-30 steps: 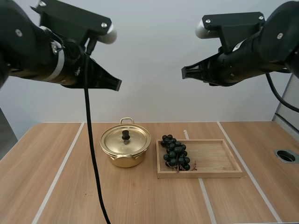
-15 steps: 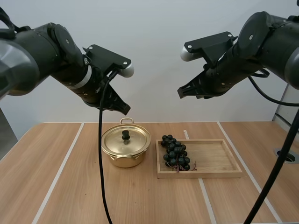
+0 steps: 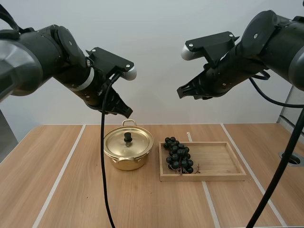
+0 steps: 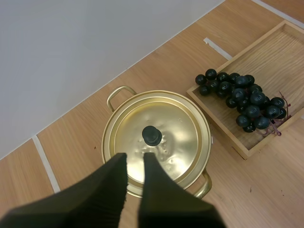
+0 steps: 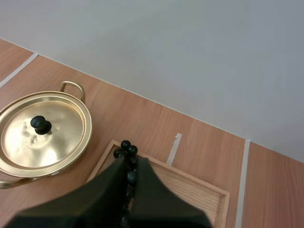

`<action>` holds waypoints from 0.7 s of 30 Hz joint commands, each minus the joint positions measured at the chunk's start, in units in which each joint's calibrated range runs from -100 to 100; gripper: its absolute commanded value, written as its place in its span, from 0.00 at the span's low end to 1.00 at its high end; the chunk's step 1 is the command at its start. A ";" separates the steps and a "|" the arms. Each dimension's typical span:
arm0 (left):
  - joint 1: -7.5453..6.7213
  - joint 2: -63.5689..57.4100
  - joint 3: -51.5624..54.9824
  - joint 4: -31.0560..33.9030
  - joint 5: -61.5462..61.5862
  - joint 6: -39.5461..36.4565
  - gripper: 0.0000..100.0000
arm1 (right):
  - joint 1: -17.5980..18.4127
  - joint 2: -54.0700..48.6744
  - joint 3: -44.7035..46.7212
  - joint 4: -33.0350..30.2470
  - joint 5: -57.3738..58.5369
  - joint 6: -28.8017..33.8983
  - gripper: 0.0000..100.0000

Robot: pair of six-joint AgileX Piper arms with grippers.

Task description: Open the pot, put the grape inside, and close it

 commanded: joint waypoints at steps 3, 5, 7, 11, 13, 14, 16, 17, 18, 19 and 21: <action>0.15 -0.07 -0.42 -0.94 -0.68 2.64 1.00 | -0.13 -0.41 -0.78 0.57 1.56 -2.82 1.00; 0.15 0.20 -0.42 -0.94 -0.91 4.22 1.00 | -0.13 -0.41 -0.78 0.57 2.07 -2.82 1.00; 0.15 0.99 -0.42 -0.94 -0.91 6.16 1.00 | -0.13 -0.41 -0.78 0.57 2.46 -2.82 1.00; 0.15 3.85 -0.42 -0.85 -2.68 7.74 1.00 | -0.13 -0.41 -0.78 0.57 2.67 -2.72 1.00; 0.15 5.99 -0.42 -0.85 -4.32 7.74 1.00 | -0.13 -0.26 -0.78 0.98 3.28 -2.72 1.00; 0.15 6.94 -0.42 -0.85 -4.55 7.85 1.00 | -0.13 -0.13 -0.78 1.15 3.75 -2.72 1.00; -0.11 9.51 -0.42 -0.71 -4.92 8.01 1.00 | -0.13 0.46 -0.78 1.42 4.10 -2.72 1.00; -0.43 10.85 -0.42 -0.58 -4.92 8.01 1.00 | -0.13 0.82 -0.78 1.42 4.10 -2.72 1.00; -0.94 12.10 -0.42 -0.58 -5.11 8.01 1.00 | -0.13 1.19 -0.78 1.60 4.10 -2.72 1.00; -1.55 13.26 -0.42 -0.58 -5.89 8.01 1.00 | -0.13 1.69 -0.78 1.84 4.10 -2.72 1.00; -2.75 15.29 -0.42 -0.26 -8.66 7.64 1.00 | -0.13 2.67 -0.78 2.01 4.64 -2.72 1.00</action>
